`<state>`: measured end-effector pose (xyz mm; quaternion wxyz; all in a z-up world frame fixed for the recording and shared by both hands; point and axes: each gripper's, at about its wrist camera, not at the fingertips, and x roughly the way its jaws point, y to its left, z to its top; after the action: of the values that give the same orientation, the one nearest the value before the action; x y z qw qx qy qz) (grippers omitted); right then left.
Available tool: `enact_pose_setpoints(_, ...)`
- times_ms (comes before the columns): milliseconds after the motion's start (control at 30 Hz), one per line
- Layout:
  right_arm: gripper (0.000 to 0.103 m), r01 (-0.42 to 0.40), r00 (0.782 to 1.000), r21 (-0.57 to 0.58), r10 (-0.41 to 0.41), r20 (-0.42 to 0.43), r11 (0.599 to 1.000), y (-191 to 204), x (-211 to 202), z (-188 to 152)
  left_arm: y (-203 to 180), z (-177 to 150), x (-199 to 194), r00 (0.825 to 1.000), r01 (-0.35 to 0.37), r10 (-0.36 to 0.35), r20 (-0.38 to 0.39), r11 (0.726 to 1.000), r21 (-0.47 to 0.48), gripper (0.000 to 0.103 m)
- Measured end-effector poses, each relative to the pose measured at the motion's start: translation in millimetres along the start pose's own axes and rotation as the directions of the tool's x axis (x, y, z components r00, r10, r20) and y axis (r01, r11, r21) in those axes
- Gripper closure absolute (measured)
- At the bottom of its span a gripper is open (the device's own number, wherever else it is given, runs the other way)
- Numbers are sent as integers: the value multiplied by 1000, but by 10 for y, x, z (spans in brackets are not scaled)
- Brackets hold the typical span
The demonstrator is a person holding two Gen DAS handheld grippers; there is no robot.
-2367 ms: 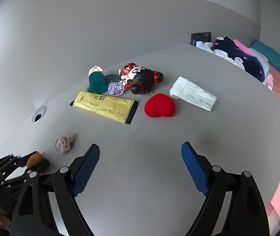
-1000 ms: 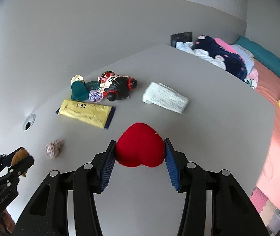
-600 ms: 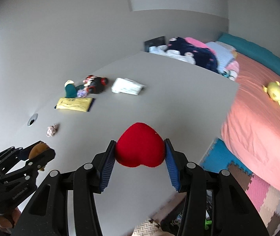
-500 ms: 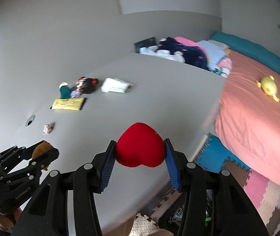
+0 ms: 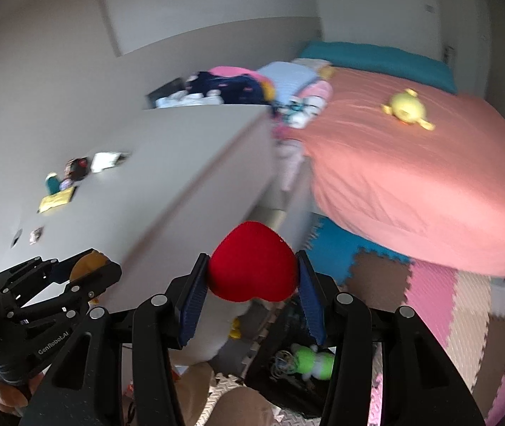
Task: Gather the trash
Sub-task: 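Carry both plushes over the black bin and open both grippers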
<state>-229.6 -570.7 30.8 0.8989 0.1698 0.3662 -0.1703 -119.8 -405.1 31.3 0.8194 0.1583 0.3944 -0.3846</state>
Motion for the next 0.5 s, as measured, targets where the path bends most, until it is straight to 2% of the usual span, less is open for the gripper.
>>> enact_pose_setpoints(200, 53, 70, 997, 92, -67, -34, 993, -559, -53, -283, -564, -69, 279, 996, 70, -65, -59, 993, 90, 67)
enact_pose_setpoints(367, 52, 87, 994, 121, -78, -76, 989, -726, 22, -398, -852, -196, 529, 987, 108, -90, -136, 985, 133, 65)
enact_pose_setpoints(433, 30, 153, 985, 127, -141, -97, 980, -780, 61, -410, -973, -258, 630, 980, 117, -86, -177, 978, 171, 24)
enact_pose_setpoints(467, 18, 183, 981, 132, -173, -86, 974, -785, 61, -407, -998, -285, 636, 984, 95, -64, -166, 977, 189, 6)
enact_pose_setpoints(500, 17, 216, 976, 142, -209, -63, 966, -814, 38, -413, -1045, -323, 619, 991, 56, -28, -131, 974, 221, 6)
